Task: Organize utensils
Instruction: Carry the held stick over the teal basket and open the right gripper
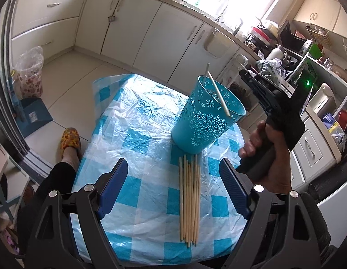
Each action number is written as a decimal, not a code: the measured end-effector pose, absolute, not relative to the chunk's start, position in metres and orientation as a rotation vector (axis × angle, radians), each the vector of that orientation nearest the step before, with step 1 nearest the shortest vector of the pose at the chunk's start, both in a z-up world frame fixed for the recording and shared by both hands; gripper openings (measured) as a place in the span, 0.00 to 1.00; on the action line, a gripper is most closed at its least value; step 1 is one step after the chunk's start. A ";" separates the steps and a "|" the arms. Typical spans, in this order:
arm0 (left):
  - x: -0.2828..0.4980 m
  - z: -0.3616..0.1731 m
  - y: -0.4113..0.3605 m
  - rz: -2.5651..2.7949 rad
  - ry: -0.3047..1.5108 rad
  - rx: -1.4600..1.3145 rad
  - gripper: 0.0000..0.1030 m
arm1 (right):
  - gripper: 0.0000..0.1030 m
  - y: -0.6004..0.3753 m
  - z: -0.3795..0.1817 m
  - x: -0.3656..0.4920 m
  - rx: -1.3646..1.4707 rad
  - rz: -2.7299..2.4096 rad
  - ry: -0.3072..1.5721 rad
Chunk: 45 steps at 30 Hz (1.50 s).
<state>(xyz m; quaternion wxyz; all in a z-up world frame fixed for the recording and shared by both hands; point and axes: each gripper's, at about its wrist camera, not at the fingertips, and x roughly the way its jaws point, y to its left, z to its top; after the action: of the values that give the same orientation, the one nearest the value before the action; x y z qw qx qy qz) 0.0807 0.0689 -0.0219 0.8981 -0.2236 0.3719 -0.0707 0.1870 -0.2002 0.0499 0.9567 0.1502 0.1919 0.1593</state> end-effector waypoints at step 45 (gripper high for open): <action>0.081 -0.032 0.070 -0.153 0.793 -0.504 0.80 | 0.18 -0.191 0.049 0.209 0.331 0.396 0.519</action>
<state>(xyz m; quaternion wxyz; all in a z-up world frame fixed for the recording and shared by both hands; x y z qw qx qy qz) 0.0812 0.0702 -0.0325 0.8888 -0.2426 0.3818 -0.0736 0.2086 -0.1912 0.0493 0.9338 0.1619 0.2536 0.1938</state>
